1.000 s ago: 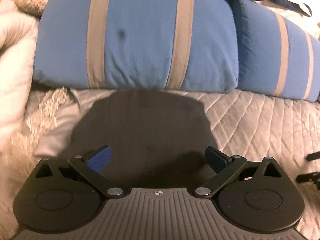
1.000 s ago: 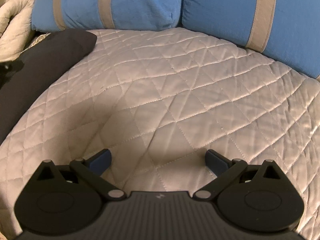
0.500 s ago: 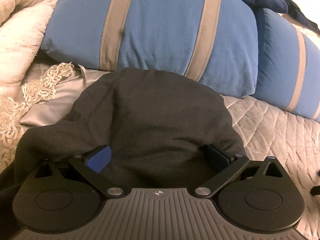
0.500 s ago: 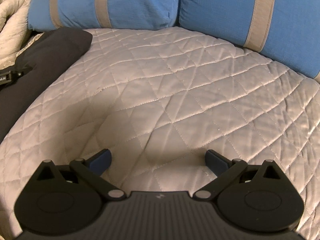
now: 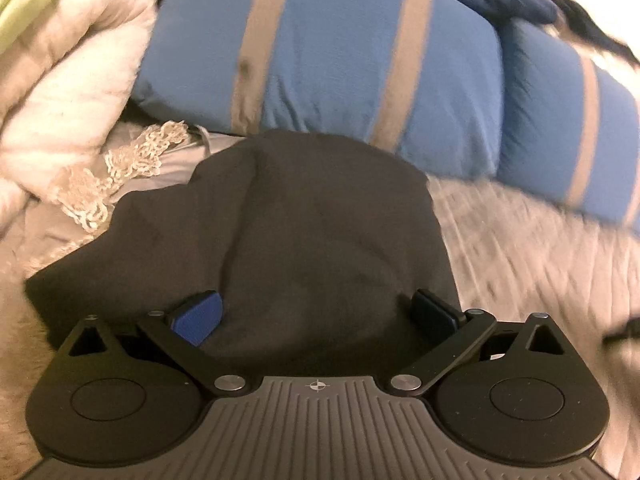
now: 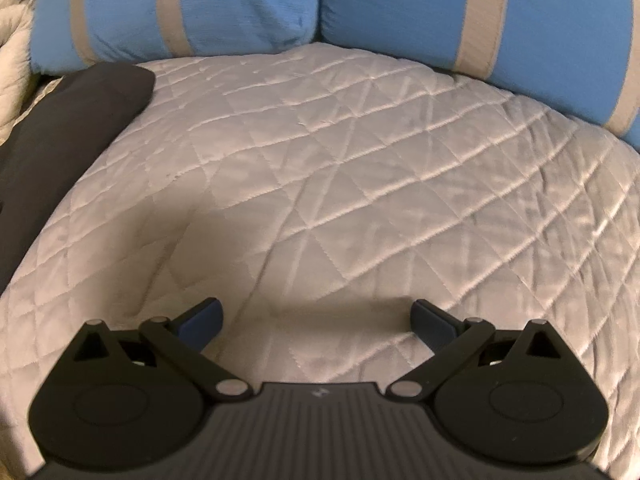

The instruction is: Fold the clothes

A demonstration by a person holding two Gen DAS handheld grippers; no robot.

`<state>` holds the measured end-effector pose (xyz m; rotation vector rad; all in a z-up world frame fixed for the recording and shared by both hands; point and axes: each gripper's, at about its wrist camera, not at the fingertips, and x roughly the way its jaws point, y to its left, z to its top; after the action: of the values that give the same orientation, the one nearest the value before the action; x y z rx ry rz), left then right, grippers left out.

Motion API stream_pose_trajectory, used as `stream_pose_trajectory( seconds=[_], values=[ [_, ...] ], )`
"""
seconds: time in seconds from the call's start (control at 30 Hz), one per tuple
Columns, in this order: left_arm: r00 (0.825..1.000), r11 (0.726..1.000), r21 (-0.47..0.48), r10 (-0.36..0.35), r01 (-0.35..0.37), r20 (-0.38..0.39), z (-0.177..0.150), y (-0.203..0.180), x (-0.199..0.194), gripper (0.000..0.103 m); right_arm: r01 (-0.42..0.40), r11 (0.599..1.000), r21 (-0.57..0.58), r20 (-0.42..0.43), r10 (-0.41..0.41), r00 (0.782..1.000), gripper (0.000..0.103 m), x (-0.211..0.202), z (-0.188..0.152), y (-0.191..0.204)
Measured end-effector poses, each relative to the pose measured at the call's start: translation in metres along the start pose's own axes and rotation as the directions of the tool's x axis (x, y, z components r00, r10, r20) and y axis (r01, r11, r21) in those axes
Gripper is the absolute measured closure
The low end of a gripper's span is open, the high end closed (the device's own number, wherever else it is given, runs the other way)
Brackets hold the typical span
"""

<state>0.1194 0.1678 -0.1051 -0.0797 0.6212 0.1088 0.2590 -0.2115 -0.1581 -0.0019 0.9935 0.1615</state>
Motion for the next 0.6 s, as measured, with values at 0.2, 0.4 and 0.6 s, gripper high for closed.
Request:
stream_pose_trajectory(
  seconds=[0.2, 0.4, 0.6],
  values=[
    [0.990, 0.999, 0.044, -0.013, 0.019, -0.139, -0.001, -0.012, -0.016, 0.000, 0.026, 1.000, 0.016, -0.010, -0.026, 1.000, 0.001, -0.003, -0.005, -0.009],
    [0.983, 0.999, 0.032, -0.007, 0.014, -0.186, 0.012, -0.022, -0.041, 0.000, 0.047, 0.998, 0.043, -0.016, -0.046, 0.999, 0.000, -0.010, -0.011, -0.025],
    [0.983, 0.997, 0.077, -0.016, 0.030, -0.181, 0.028, -0.051, -0.069, 0.000, 0.076, 0.994, 0.079, -0.026, -0.074, 0.997, 0.000, -0.017, -0.017, -0.043]
  ],
)
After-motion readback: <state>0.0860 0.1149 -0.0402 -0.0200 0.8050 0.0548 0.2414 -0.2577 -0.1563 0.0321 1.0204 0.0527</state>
